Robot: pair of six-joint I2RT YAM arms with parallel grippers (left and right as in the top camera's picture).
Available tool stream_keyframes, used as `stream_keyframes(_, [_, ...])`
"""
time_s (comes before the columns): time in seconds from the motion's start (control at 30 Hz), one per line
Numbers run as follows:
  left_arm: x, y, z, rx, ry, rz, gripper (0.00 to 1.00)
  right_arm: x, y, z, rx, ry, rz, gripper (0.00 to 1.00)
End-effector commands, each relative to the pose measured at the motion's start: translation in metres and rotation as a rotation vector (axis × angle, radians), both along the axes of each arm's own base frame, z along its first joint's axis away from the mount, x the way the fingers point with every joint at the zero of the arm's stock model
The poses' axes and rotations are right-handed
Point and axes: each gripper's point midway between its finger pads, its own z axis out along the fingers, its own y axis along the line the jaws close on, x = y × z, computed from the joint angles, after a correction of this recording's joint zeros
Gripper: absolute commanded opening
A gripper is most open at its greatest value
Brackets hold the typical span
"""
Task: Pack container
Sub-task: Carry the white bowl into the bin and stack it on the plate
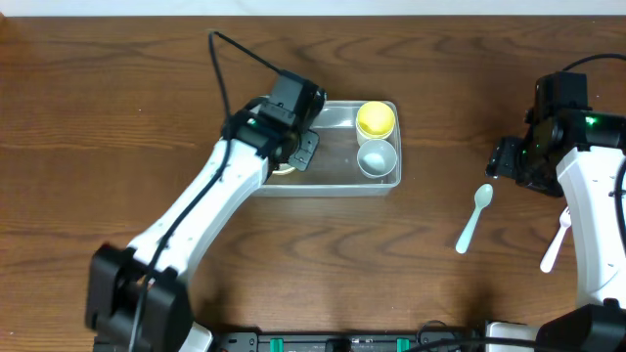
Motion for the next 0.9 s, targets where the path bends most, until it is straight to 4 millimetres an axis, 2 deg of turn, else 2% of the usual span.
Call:
stream_keyframes(0.0, [0.001,0.003,-0.018,0.034,0.037,-0.006,0.06,-0.001,-0.001,0.007,-0.004,-0.019,0.007,0.77])
stream_keyframes(0.13, [0.006,0.000,-0.028,0.040,0.041,-0.014,0.06,-0.002,-0.001,0.006,-0.004,-0.016,0.007,0.77])
stream_keyframes(0.3, [0.013,-0.003,-0.025,0.026,0.010,-0.016,0.08,-0.003,-0.001,0.006,-0.003,-0.010,0.007,0.77])
stream_keyframes(0.33, [0.014,-0.004,-0.025,0.024,0.007,-0.016,0.17,-0.003,-0.001,0.006,-0.003,-0.009,0.008,0.77])
stream_keyframes(0.37, [0.014,-0.004,-0.025,0.024,0.007,-0.015,0.30,-0.004,-0.001,0.006,-0.003,-0.008,0.008,0.77])
stream_keyframes(0.47, [0.014,-0.004,-0.025,0.024,0.007,-0.016,0.47,-0.004,-0.001,0.006,-0.003,-0.008,0.008,0.77])
stream_keyframes(0.67, [0.014,-0.004,-0.025,0.024,0.008,-0.015,0.48,-0.004,-0.001,0.006,-0.003,-0.008,0.008,0.77])
stream_keyframes(0.87, [0.010,-0.001,-0.020,0.031,0.009,-0.013,0.40,-0.004,-0.001,0.006,-0.003,-0.008,0.008,0.77])
